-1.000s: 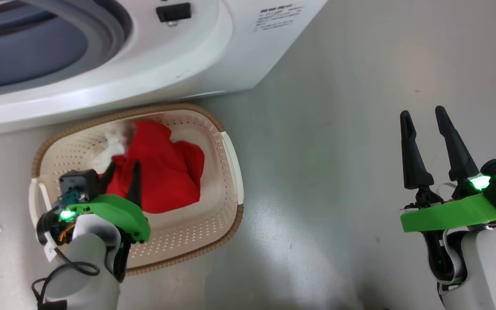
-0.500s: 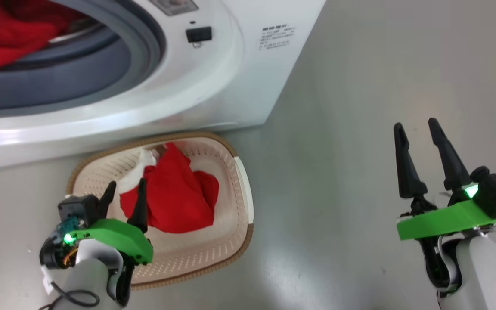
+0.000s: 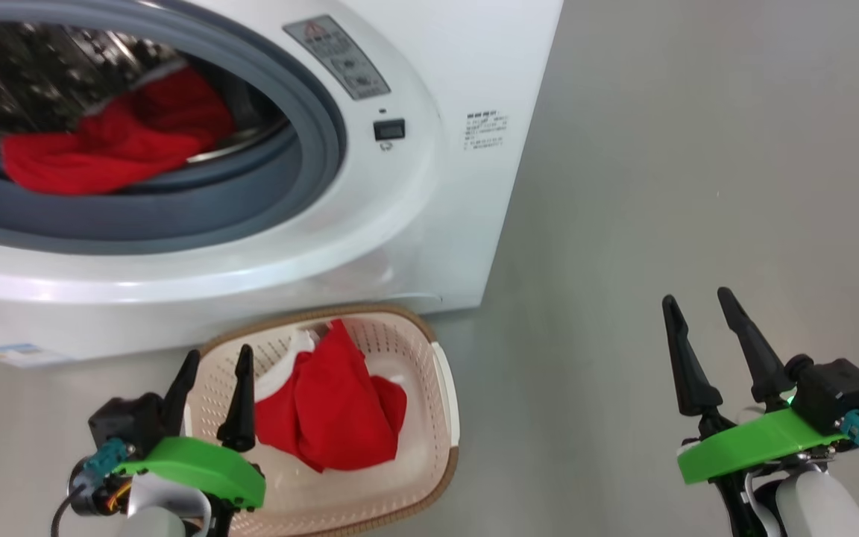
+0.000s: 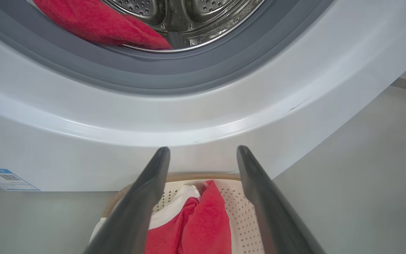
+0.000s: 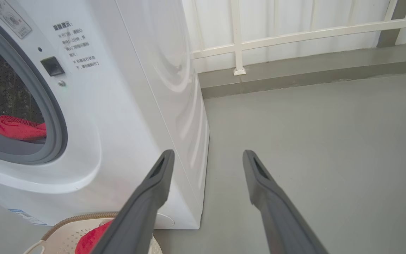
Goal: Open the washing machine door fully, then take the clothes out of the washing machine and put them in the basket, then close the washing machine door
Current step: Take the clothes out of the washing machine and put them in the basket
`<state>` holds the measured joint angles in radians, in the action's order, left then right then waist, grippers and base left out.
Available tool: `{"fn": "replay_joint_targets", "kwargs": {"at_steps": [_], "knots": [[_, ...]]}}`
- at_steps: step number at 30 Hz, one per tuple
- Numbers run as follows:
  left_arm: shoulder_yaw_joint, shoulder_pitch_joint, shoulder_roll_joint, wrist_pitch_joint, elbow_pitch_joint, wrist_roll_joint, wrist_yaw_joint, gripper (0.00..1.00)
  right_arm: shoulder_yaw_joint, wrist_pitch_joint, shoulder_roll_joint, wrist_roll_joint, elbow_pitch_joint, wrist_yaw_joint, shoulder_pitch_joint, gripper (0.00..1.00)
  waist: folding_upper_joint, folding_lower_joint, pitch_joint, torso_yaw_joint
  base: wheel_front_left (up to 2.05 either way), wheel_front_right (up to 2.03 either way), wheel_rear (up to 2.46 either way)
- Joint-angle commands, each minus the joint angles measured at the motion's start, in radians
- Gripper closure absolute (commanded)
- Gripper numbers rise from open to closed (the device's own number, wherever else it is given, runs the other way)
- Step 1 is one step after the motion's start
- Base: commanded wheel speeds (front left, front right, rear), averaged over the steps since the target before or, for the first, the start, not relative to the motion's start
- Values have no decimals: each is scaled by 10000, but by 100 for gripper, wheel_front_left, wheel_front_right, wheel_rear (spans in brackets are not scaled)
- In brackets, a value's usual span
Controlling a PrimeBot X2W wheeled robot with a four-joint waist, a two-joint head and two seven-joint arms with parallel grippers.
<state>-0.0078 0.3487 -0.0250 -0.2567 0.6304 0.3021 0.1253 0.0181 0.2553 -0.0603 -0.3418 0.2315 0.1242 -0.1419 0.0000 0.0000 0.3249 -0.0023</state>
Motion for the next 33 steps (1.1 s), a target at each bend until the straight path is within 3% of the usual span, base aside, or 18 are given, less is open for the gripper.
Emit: {"fn": "replay_joint_targets", "kwargs": {"at_steps": [1,22,33], "knots": [[303,-302,-253,-51,-420,-11,53,0,293,65,-104,6,-164,65,154,0,0,0,-737,189,0,0,0],[720,-2593,-252,-51,-3553,-731,54,0,262,65,-70,-98,-262,65,1608,0,0,0,-2565,313,0,0,0],[938,-3971,-252,-51,-4835,-854,54,0,156,65,-82,-103,-531,65,2136,0,0,0,-2737,209,0,0,0]]}}
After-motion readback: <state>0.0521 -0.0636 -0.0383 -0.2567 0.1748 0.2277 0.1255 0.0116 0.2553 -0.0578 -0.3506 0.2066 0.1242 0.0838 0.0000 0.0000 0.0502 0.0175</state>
